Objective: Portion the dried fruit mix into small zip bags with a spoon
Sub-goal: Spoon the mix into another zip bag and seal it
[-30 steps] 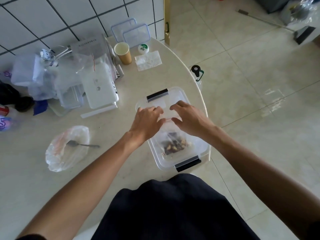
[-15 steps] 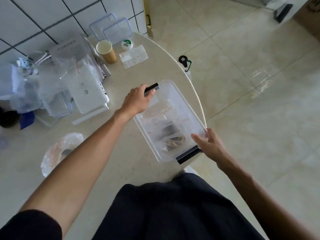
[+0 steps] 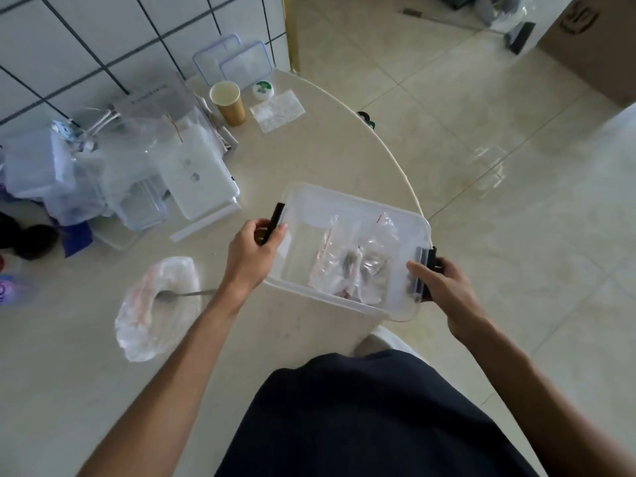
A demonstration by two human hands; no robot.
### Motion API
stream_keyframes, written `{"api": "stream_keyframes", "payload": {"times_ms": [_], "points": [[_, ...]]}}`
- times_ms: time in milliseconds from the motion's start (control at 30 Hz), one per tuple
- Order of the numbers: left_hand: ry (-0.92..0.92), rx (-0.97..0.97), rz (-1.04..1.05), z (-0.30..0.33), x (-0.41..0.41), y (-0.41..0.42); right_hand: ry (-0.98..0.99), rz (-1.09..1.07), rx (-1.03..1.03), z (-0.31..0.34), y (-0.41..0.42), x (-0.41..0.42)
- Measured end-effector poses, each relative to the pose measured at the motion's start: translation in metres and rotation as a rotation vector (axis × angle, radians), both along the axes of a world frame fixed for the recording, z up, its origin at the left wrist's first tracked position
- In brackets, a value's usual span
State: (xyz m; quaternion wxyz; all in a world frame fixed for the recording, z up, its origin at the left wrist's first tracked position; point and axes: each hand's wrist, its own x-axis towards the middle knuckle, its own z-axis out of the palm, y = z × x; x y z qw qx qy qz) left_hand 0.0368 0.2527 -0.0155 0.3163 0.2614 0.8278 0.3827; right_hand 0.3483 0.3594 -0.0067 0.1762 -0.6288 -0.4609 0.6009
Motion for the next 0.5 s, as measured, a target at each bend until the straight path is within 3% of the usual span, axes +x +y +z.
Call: {"api": "stream_keyframes", "payload": {"times_ms": [200, 500], "points": [[-0.203, 0.018, 0.041, -0.006, 0.032, -0.063, -0.042, 0.014, 0.058, 0.01, -0.02, 0.024], [-0.236, 0.043, -0.156, 0.011, 0.089, 0.028, -0.031, -0.232, 0.088, 0.014, 0.003, 0.106]]}}
